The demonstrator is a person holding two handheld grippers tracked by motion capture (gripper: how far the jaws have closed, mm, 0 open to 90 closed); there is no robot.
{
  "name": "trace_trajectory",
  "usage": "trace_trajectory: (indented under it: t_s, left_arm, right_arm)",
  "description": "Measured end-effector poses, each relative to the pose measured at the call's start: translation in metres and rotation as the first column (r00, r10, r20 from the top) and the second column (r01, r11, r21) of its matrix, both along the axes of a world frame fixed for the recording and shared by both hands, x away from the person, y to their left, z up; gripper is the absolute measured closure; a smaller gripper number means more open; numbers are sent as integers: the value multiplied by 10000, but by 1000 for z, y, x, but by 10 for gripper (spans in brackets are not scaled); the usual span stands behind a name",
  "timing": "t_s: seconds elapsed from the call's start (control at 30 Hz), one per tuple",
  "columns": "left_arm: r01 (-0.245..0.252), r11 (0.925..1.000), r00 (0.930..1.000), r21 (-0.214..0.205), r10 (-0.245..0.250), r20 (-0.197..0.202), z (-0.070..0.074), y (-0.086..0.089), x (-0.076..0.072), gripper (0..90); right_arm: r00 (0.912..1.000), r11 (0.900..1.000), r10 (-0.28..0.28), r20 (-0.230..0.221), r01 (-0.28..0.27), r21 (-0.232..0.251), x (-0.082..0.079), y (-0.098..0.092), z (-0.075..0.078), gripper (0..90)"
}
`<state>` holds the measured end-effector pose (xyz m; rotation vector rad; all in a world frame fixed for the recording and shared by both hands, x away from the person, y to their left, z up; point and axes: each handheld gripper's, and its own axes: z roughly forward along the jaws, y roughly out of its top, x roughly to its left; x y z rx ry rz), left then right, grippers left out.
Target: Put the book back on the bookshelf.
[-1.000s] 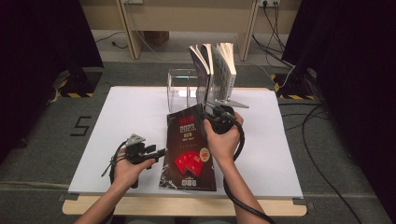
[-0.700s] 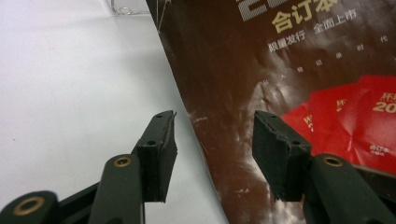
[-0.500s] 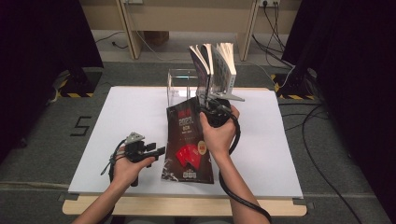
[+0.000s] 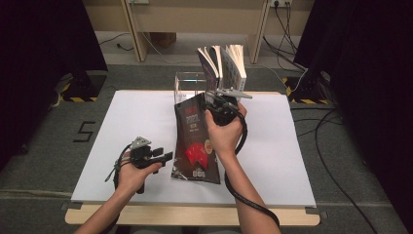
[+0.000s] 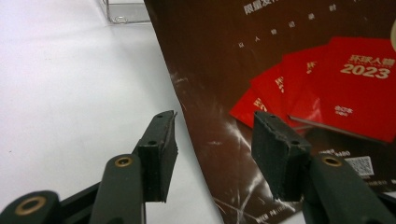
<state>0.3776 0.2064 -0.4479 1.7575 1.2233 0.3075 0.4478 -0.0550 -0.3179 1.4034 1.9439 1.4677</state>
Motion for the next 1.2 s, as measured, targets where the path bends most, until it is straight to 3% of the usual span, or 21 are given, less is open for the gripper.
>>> trace_trajectory:
  t_s: [0.4,0.53,0.73,1.0,1.2]
  left_arm:
    - [91,10000,9998,-34,-91,184,9,-4,2,496]
    - [102,9984,9996,-556,-87,277,17,-7,4,498]
    - [75,9985,9990,-545,-50,445,24,-8,7,479]
    - [-5,9985,9991,-538,28,430,25,-7,7,464]
    - [-187,9965,9993,-813,213,317,29,-7,10,430]
  right_arm:
    - [9998,9999,-99,162,99,14,7,3,12,872]
    - [9993,9999,-162,326,160,39,10,6,17,872]
    - [9974,9993,-365,623,359,107,13,9,24,872]
    - [9926,9970,-765,943,752,171,17,11,30,872]
    - [9905,9959,-894,1048,876,218,20,14,36,872]
